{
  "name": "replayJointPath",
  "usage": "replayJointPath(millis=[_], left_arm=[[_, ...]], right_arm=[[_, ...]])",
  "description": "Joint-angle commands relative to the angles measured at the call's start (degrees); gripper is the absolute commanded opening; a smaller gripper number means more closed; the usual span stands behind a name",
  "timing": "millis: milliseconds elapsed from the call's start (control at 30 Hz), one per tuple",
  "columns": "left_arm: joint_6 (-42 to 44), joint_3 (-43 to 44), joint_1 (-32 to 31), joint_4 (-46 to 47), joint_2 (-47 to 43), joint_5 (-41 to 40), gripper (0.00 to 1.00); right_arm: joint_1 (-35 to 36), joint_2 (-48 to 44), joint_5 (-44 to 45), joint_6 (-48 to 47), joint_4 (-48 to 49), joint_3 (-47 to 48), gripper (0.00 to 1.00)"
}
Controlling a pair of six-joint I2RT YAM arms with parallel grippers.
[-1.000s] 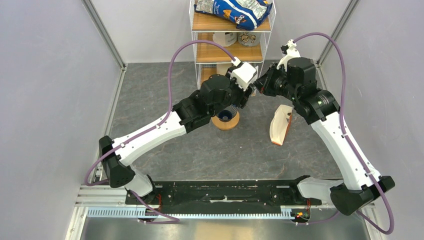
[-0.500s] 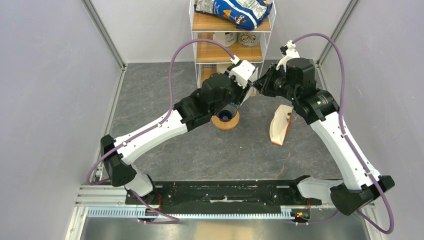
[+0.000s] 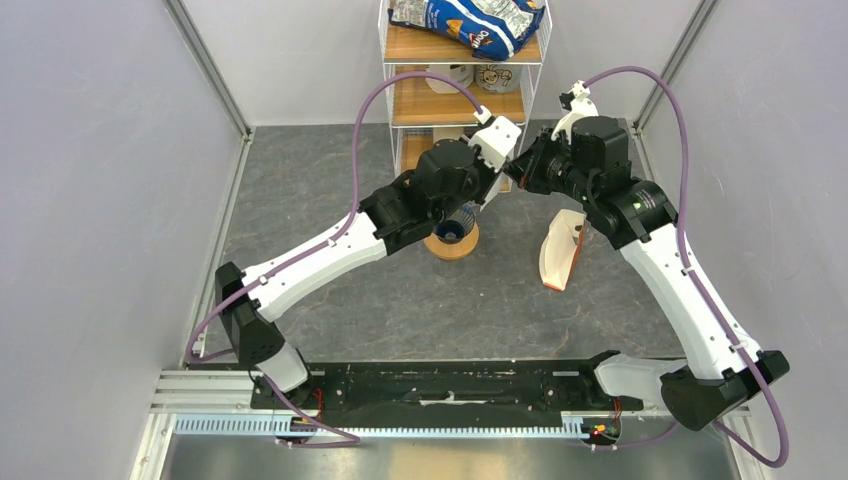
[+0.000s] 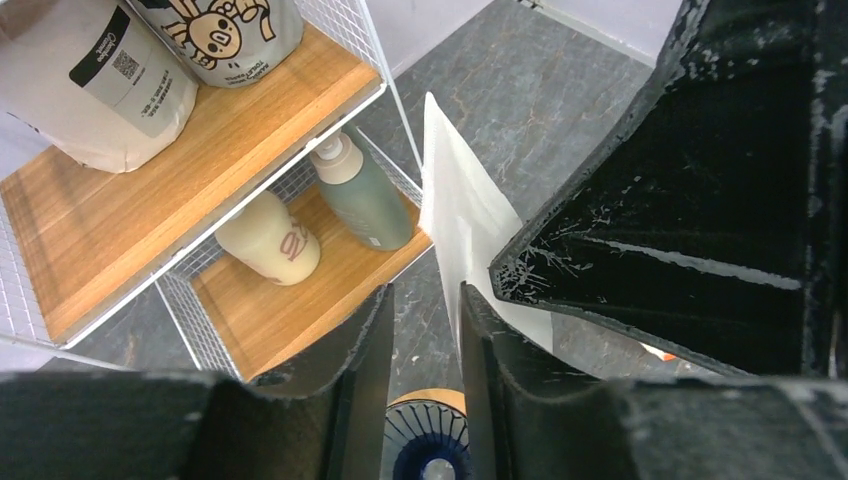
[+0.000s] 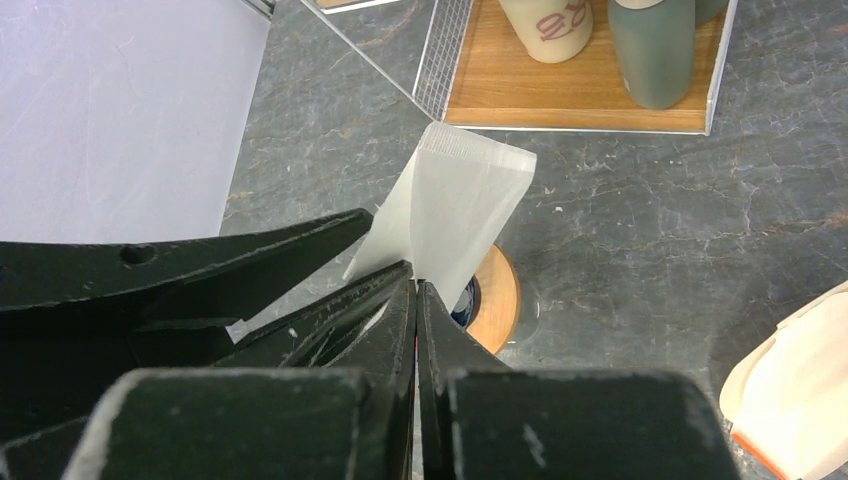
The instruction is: Place the coffee filter in the dripper
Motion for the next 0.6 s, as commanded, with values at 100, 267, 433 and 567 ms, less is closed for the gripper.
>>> replayJointPath(millis=[100, 267, 433, 567], left_arm=[[0.0, 4.7, 0.0, -3.0, 1.1, -3.0, 0.18], [-3.8, 5.0, -0.3, -3.9, 0.8, -2.4, 0.02], [-6.8, 5.1, -0.8, -3.6, 0.8, -3.8, 0.02], [-9.4, 5.5, -1.0, -3.9, 0.9, -4.3, 0.02]], right_arm=[[0.3, 0.4, 3.9, -0.9, -1.2, 0.7, 0.0], [0.4, 1.0, 5.8, -2.2, -1.4, 0.7, 0.22], [0.5, 1.9, 7.8, -1.5, -0.7, 0.8, 0.34], [0.8, 3.2, 8.4, -1.6, -0.1, 1.2, 0.34]])
